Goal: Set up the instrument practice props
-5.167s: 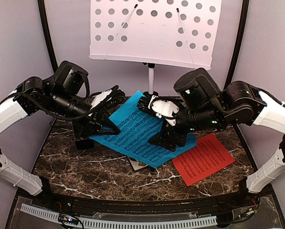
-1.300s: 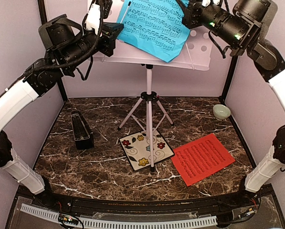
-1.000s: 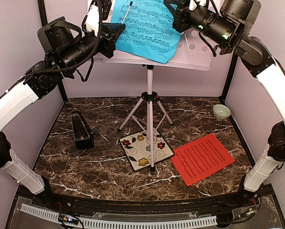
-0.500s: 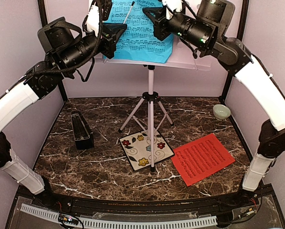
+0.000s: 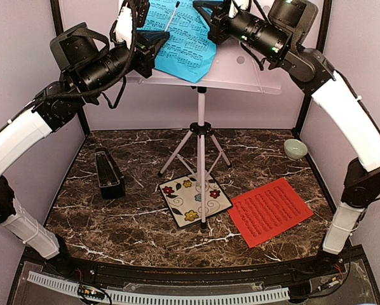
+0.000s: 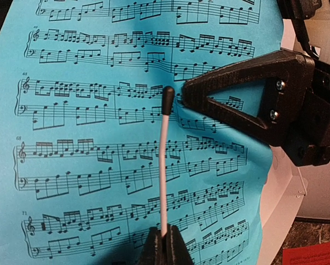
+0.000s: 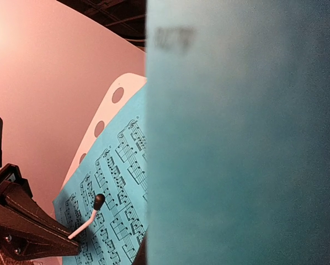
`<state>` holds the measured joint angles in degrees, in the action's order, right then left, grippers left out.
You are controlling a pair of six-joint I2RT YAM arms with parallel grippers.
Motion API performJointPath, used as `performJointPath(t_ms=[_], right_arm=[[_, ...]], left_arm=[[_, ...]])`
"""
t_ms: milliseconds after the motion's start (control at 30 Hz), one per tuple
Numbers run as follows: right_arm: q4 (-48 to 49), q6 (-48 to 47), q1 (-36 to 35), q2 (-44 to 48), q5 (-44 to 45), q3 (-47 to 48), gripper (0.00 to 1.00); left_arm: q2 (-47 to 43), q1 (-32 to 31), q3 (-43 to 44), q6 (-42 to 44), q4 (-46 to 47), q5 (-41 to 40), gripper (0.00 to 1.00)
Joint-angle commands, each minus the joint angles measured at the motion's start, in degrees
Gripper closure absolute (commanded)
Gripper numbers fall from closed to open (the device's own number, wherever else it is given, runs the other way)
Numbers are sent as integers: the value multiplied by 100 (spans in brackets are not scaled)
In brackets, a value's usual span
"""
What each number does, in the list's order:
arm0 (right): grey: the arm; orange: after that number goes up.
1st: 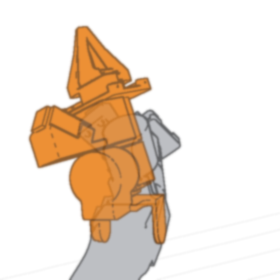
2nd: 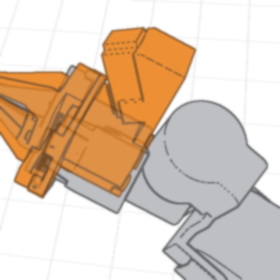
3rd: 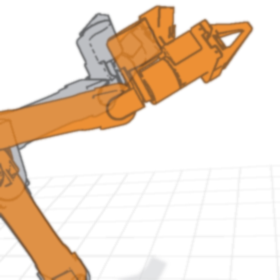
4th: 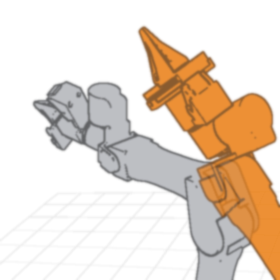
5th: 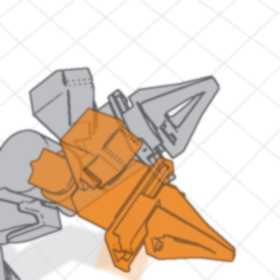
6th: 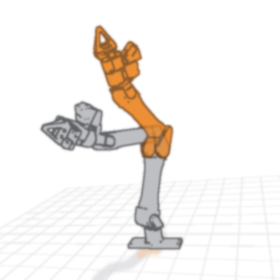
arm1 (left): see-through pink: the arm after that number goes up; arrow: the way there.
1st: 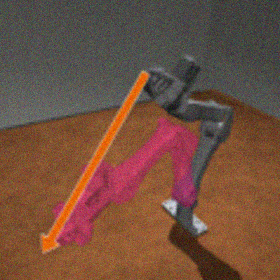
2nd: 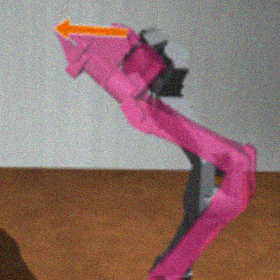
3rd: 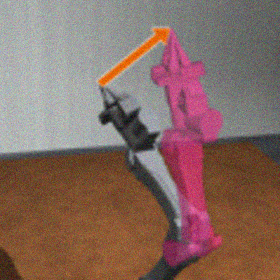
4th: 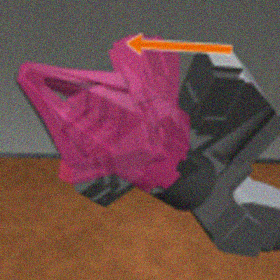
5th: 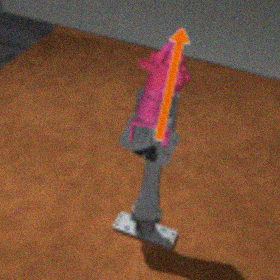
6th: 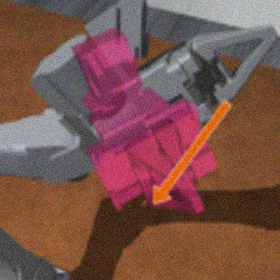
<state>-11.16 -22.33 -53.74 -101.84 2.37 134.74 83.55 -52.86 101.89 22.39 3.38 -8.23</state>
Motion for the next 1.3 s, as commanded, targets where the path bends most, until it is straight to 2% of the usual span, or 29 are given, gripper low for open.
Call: performJointPath(t_ms=[0,233,433,667,933,1167,1267], right_arm=[[104,167,73,-200,-432,205,100],[147,-1,84,-266,-681,208,100],[105,-246,98,-75,-442,38,100],[-36,-315,302,284,-589,-210,100],[-198,-616,346,222,-714,66,100],[-31,-427,346,72,-1035,214,100],[14,-368,346,17,-1102,141,92]], left_arm=[[-225,-6,33,47,480,300,100],[-190,-5,35,46,486,306,100],[-268,3,-42,47,542,237,100],[-541,4,-500,13,1104,468,100],[-542,5,-695,157,1416,746,100],[-497,4,-635,112,1412,753,100],[-489,4,-633,94,1411,758,100]])
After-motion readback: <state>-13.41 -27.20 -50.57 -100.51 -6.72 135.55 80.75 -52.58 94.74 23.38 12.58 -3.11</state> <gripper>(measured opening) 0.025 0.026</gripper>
